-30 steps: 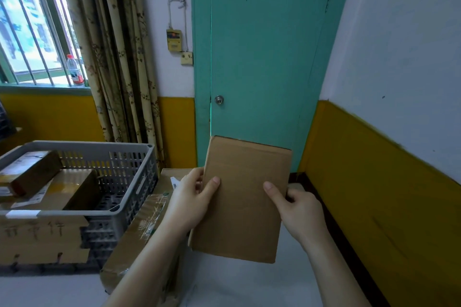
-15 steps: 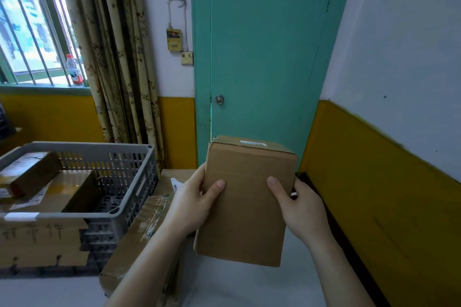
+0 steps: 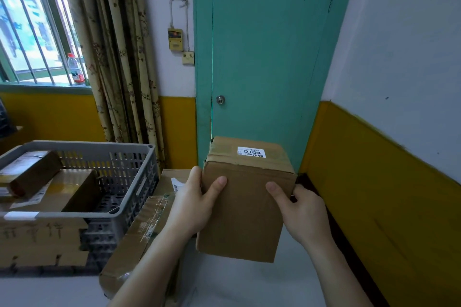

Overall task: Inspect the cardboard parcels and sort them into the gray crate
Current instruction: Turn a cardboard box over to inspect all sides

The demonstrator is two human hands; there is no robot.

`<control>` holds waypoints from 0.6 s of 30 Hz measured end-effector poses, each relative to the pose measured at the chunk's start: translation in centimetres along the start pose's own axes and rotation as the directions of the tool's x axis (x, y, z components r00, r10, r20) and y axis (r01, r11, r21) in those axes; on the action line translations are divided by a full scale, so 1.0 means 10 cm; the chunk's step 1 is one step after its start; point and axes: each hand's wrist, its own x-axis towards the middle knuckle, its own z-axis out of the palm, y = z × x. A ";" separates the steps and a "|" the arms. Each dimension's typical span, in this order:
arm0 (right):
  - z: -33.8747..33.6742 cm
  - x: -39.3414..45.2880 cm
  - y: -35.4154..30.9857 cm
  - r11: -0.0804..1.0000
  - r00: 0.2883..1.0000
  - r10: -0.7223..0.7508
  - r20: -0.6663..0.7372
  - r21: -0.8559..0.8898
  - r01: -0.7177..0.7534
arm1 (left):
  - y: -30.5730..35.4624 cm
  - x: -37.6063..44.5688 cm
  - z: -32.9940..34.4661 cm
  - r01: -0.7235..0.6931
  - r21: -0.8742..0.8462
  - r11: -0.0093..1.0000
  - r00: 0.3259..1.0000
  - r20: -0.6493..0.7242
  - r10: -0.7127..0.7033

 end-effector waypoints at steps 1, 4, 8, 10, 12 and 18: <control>0.00 -0.01 0.00 1.000 1.000 0.004 0.002 0.001 -0.004 | -0.01 0.00 0.00 0.009 -0.008 1.000 1.000 0.006 -0.009; -0.02 -0.02 -0.04 1.000 0.999 0.020 0.043 -0.013 -0.019 | 0.07 -0.01 -0.01 0.080 -0.036 0.996 0.997 0.026 -0.079; -0.04 0.05 -0.07 0.994 0.989 0.106 0.100 -0.044 -0.102 | 0.19 0.03 -0.01 0.212 -0.099 0.972 0.976 -0.026 -0.215; -0.05 0.09 -0.08 0.988 0.985 0.152 0.082 -0.054 -0.148 | 0.16 0.08 -0.01 0.248 -0.074 0.966 0.968 -0.017 -0.250; -0.05 0.10 -0.08 0.982 0.977 0.186 0.102 -0.007 -0.186 | 0.08 0.11 -0.01 0.257 -0.066 0.964 0.966 0.009 -0.257; -0.04 0.09 -0.03 0.973 0.958 0.197 0.208 0.076 -0.217 | 0.05 0.10 -0.07 0.300 -0.137 0.944 0.950 0.134 -0.282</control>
